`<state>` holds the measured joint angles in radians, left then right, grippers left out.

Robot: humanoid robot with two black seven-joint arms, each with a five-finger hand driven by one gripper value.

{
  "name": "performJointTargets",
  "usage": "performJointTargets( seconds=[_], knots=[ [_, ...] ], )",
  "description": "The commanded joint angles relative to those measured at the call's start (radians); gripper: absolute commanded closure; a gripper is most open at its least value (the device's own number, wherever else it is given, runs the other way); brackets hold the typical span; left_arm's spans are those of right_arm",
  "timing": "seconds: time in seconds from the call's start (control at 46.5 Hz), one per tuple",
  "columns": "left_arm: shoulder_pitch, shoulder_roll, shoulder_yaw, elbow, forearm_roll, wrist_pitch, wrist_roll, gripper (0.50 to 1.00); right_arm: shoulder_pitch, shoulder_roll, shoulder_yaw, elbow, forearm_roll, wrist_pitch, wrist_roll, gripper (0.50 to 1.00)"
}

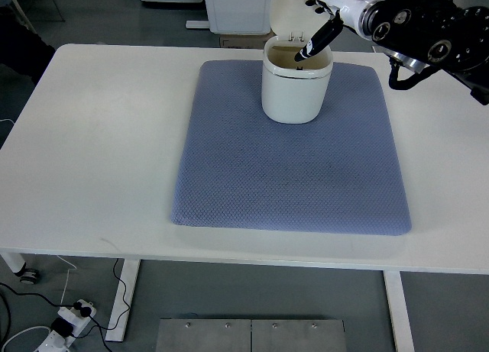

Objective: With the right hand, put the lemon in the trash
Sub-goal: 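Withdraw the right hand up and away from the bin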

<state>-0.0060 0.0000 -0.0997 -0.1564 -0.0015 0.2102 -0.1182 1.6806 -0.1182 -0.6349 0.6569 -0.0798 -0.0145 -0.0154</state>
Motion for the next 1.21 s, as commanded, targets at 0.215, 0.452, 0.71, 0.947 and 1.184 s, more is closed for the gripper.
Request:
performJointTargets(
  seconds=[0.215,0.452,0.71,0.947,1.184],
  knots=[
    [-0.002,0.000,0.000,0.000,0.000,0.000,0.002,0.500,0.002,-0.011,-0.002,0.009,0.000,0.004,-0.002,0.500],
    [0.000,0.000,0.000,0.000,0.000,0.000,0.000,0.500,0.004,-0.067,-0.011,0.073,-0.006,0.008,0.002,0.500],
    [0.000,0.000,0.000,0.000,0.000,0.000,0.002,0.500,0.008,-0.129,-0.014,0.150,-0.012,0.008,0.011,0.500],
    [0.000,0.000,0.000,0.000,0.000,0.000,0.000,0.500,0.036,-0.216,-0.015,0.243,-0.035,0.024,0.014,0.500],
    [-0.002,0.000,0.000,0.000,0.000,0.000,0.000,0.500,0.060,-0.301,-0.015,0.296,-0.041,0.045,0.014,0.500]
  ],
)
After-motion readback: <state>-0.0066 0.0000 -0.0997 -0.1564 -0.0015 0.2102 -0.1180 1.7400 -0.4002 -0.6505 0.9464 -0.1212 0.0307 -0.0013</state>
